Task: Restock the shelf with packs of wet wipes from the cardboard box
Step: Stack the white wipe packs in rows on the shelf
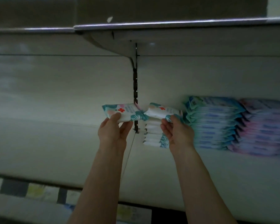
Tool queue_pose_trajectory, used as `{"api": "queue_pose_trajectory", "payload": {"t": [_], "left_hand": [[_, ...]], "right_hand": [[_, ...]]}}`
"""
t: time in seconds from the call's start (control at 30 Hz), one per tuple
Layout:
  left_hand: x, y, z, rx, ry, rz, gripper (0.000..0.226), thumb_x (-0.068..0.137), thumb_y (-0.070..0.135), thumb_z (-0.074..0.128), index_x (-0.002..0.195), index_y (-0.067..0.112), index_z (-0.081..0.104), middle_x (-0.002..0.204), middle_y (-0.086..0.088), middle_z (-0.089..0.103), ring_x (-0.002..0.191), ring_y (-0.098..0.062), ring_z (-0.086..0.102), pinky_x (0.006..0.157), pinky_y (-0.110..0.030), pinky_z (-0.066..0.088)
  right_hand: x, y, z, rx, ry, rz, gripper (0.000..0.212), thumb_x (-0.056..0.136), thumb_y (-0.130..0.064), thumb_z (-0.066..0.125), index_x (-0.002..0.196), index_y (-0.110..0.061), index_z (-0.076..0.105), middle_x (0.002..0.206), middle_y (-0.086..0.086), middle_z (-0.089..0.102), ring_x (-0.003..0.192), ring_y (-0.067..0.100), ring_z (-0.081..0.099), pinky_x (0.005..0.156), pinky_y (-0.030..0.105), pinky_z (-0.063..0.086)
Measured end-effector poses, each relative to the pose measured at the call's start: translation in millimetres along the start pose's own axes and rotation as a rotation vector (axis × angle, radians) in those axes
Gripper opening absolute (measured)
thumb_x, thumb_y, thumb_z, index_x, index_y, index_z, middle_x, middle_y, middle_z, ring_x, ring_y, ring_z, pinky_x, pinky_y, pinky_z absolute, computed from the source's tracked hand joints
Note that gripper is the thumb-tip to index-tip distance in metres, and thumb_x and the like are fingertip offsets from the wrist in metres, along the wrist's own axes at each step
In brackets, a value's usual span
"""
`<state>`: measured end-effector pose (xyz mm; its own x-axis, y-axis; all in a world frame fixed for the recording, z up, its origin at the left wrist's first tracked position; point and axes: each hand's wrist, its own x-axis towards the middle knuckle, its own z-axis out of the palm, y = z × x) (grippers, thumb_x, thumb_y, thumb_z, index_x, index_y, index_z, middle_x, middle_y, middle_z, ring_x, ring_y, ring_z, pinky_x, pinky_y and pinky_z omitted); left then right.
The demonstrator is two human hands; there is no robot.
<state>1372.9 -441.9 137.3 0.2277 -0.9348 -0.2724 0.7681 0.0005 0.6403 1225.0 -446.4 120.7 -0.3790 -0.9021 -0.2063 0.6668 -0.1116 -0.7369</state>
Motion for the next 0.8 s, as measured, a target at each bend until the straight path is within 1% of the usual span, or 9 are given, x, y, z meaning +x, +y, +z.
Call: {"api": "queue_pose_trajectory", "payload": {"t": [0.1, 0.23, 0.3, 0.4, 0.47, 0.53, 0.63, 0.73, 0.8], "left_hand": [[7, 0, 8, 0.020, 0.030, 0.041, 0.043, 0.089, 0.000, 0.061, 0.130, 0.006, 0.049, 0.107, -0.015, 0.065, 0.086, -0.028, 0.069, 0.070, -0.036, 0.061], [13, -1, 18, 0.001, 0.096, 0.138, 0.043, 0.089, -0.003, 0.058, 0.130, 0.007, 0.047, 0.115, -0.016, 0.063, 0.096, -0.028, 0.067, 0.078, -0.038, 0.059], [12, -2, 26, 0.025, 0.082, 0.165, 0.042, 0.090, -0.003, 0.057, 0.129, 0.008, 0.047, 0.116, -0.015, 0.062, 0.098, -0.027, 0.067, 0.079, -0.038, 0.059], [7, -9, 44, 0.109, -0.016, 0.152, 0.044, 0.091, -0.004, 0.055, 0.132, 0.009, 0.046, 0.110, -0.013, 0.063, 0.093, -0.026, 0.067, 0.077, -0.036, 0.060], [4, -17, 55, 0.200, -0.068, 0.140, 0.048, 0.091, -0.004, 0.054, 0.135, 0.013, 0.044, 0.112, -0.014, 0.062, 0.090, -0.025, 0.067, 0.075, -0.035, 0.059], [3, -26, 63, 0.257, -0.115, 0.123, 0.053, 0.092, -0.004, 0.054, 0.140, 0.016, 0.040, 0.114, -0.015, 0.060, 0.086, -0.022, 0.066, 0.072, -0.033, 0.059], [7, -35, 71, 0.309, -0.178, 0.117, 0.054, 0.092, -0.005, 0.054, 0.141, 0.014, 0.041, 0.107, -0.012, 0.063, 0.090, -0.026, 0.066, 0.066, -0.029, 0.059], [13, -42, 78, 0.381, -0.197, 0.124, 0.052, 0.091, -0.006, 0.054, 0.140, 0.009, 0.044, 0.096, -0.006, 0.063, 0.087, -0.026, 0.066, 0.060, -0.026, 0.059], [16, -46, 82, 0.434, -0.195, 0.113, 0.053, 0.091, -0.005, 0.055, 0.141, 0.006, 0.042, 0.111, -0.013, 0.062, 0.090, -0.028, 0.065, 0.058, -0.025, 0.058]], "right_hand": [[4, 0, -2, -0.027, 0.025, -0.015, 0.009, 0.092, -0.006, 0.060, 0.097, 0.001, 0.059, 0.074, 0.008, 0.064, 0.057, 0.008, 0.064, 0.056, 0.020, 0.057], [10, -7, -4, -0.091, 0.035, -0.009, 0.006, 0.092, -0.004, 0.059, 0.087, -0.001, 0.058, 0.074, 0.010, 0.063, 0.065, 0.013, 0.063, 0.062, 0.023, 0.058], [13, -9, -6, -0.118, 0.032, -0.001, 0.009, 0.093, -0.003, 0.058, 0.084, -0.002, 0.057, 0.073, 0.011, 0.062, 0.066, 0.015, 0.063, 0.064, 0.024, 0.057], [17, -10, -7, -0.157, 0.032, -0.008, 0.010, 0.092, 0.000, 0.057, 0.082, -0.002, 0.056, 0.070, 0.010, 0.061, 0.063, 0.014, 0.062, 0.062, 0.024, 0.057], [19, -11, -9, -0.230, 0.039, -0.041, 0.011, 0.091, -0.001, 0.060, 0.080, -0.002, 0.057, 0.067, 0.009, 0.061, 0.054, 0.011, 0.061, 0.055, 0.022, 0.056], [22, -11, -13, -0.369, 0.049, -0.098, 0.016, 0.090, -0.004, 0.063, 0.074, -0.004, 0.059, 0.058, 0.007, 0.061, 0.042, 0.007, 0.057, 0.046, 0.019, 0.052], [29, -10, -21, -0.569, 0.068, -0.168, 0.031, 0.089, -0.015, 0.066, 0.061, -0.009, 0.056, 0.051, 0.003, 0.059, 0.038, 0.008, 0.052, 0.040, 0.021, 0.044], [37, -9, -26, -0.657, 0.095, -0.236, 0.044, 0.085, -0.023, 0.070, 0.048, -0.016, 0.048, 0.045, -0.001, 0.055, 0.041, 0.013, 0.049, 0.049, 0.028, 0.041], [40, -8, -29, -0.732, 0.104, -0.299, 0.049, 0.085, -0.027, 0.070, 0.043, -0.020, 0.045, 0.042, -0.005, 0.052, 0.043, 0.014, 0.048, 0.054, 0.033, 0.041]]}}
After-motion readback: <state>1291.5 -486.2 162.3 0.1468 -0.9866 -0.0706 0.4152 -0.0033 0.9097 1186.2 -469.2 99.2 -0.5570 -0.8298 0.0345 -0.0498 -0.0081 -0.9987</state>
